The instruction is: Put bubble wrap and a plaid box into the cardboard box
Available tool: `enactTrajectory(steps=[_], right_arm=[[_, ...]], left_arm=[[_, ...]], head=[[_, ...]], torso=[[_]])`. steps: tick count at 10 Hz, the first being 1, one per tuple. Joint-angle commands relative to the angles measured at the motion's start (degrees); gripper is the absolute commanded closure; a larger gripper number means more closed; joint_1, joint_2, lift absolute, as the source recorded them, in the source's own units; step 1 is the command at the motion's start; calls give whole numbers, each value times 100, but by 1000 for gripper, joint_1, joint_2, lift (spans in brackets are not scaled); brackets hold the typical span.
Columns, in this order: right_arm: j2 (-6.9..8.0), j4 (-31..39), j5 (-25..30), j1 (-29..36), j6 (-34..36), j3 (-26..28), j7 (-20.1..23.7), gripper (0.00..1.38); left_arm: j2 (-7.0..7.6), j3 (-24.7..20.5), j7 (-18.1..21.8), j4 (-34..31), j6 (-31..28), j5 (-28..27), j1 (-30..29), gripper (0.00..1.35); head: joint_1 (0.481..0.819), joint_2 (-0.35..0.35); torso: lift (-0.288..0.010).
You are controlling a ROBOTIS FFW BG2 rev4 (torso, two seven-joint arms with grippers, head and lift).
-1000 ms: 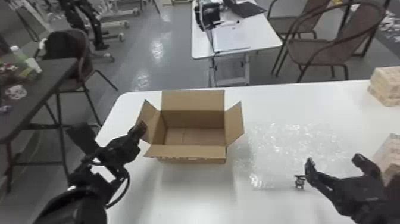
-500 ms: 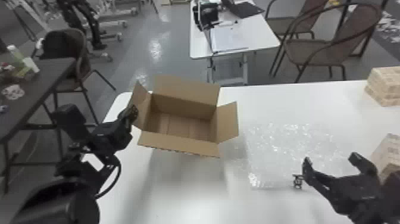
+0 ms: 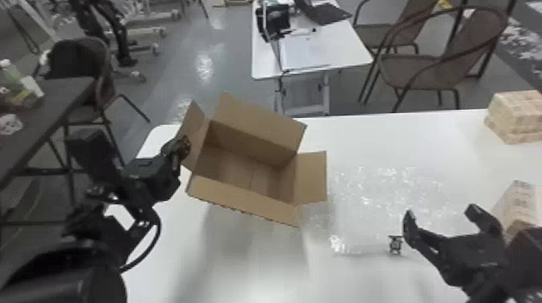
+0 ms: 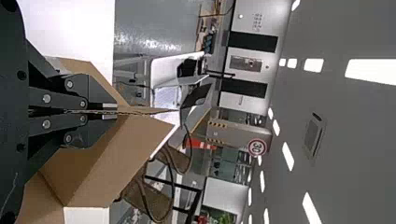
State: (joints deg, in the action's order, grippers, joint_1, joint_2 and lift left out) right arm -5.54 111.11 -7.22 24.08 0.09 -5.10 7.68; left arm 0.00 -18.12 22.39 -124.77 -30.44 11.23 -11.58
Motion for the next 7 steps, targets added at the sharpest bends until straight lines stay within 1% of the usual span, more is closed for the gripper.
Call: enactTrajectory(steps=[1, 3, 4, 5, 6, 7], right_arm=[[-9, 8, 1, 0, -1, 0, -65, 102], [-18, 8, -43, -97, 52, 18, -135, 102], [-44, 25, -157, -220, 307, 44, -135, 102], [-132, 122, -298, -404, 861, 70, -127, 102], [-272, 254, -535, -668, 1608, 70, -109, 102], [-422, 509, -711, -1028, 2715, 79, -91, 104]], left_arm=[[-15, 159, -7, -162, -23, -262, -29, 1227], [-15, 151, -16, -162, 29, -271, -55, 1227], [-15, 151, -33, -162, 65, -279, -64, 1227], [-15, 151, -33, -162, 82, -297, -73, 1227], [-15, 151, -42, -162, 82, -315, -73, 1227], [-15, 168, -42, -162, 82, -341, -64, 1227]], head=[[695, 156], [695, 135], [695, 134], [695, 133], [695, 131], [695, 130]], torso=[[-109], [-109], [-109], [-109], [-109], [-109]])
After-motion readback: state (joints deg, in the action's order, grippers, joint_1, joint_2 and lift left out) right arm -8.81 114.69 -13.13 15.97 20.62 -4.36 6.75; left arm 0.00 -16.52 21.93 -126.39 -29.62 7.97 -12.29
